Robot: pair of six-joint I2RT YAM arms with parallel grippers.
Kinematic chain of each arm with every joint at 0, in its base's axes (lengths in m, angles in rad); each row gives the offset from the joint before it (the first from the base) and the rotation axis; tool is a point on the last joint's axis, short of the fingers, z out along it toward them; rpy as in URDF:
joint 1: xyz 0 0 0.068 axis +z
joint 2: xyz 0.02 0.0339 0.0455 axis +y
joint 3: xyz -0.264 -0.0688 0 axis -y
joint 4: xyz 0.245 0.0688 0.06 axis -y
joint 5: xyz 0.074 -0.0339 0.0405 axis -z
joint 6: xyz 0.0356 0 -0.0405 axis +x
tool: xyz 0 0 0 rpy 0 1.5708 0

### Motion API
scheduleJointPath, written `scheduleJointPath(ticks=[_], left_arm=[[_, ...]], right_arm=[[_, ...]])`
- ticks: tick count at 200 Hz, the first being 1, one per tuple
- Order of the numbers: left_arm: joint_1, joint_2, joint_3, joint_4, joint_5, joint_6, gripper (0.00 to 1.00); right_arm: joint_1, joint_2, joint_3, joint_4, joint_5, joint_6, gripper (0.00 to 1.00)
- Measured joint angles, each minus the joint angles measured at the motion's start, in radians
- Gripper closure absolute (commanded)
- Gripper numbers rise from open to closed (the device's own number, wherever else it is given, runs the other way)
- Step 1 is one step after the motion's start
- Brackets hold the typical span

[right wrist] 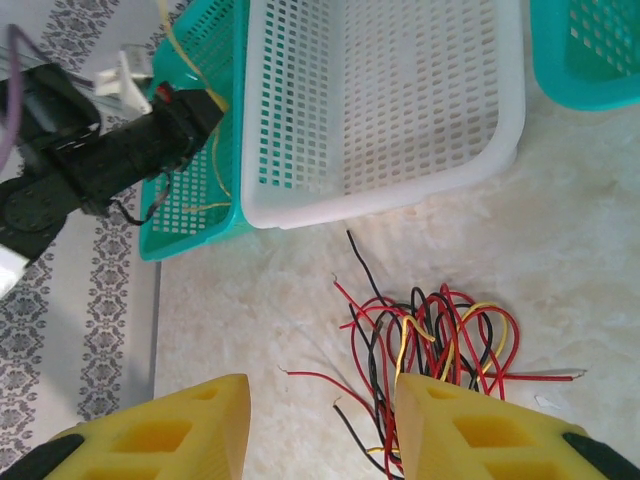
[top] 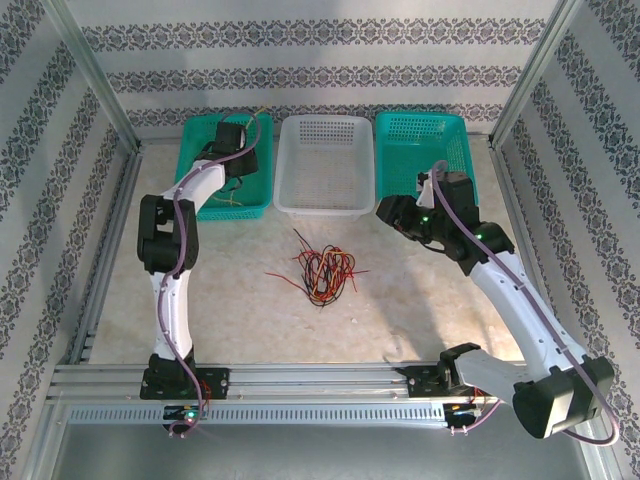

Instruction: Untangle the cables

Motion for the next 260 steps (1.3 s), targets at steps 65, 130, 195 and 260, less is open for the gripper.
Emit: scheduleJointPath(ticks=[65, 130, 195, 260], left_arm=[[-0.012, 0.069, 0.057, -0.029, 0.131, -0.052, 1.00], [-0.033, 0.069, 0.050, -0.028, 0.200, -0.047, 1.00], [-0.035, 0.069, 0.047, -0.039, 0.195, -0.031, 0.48], [-0.039, -0.092, -0.050, -0.050, 0.043, -0.014, 0.03]], right_arm=[[-0.017, -0.025, -0.018, -0.049, 0.029, -0.019, 0.59], [-0.060, -0.019, -0.016, -0.089, 0.051, -0.034, 0.60], [-0.079, -0.016, 0.000, -0.124, 0.059, -0.060, 0.59], [0.108, 0.050, 0.067, -0.245, 0.257, -0.142, 0.20]])
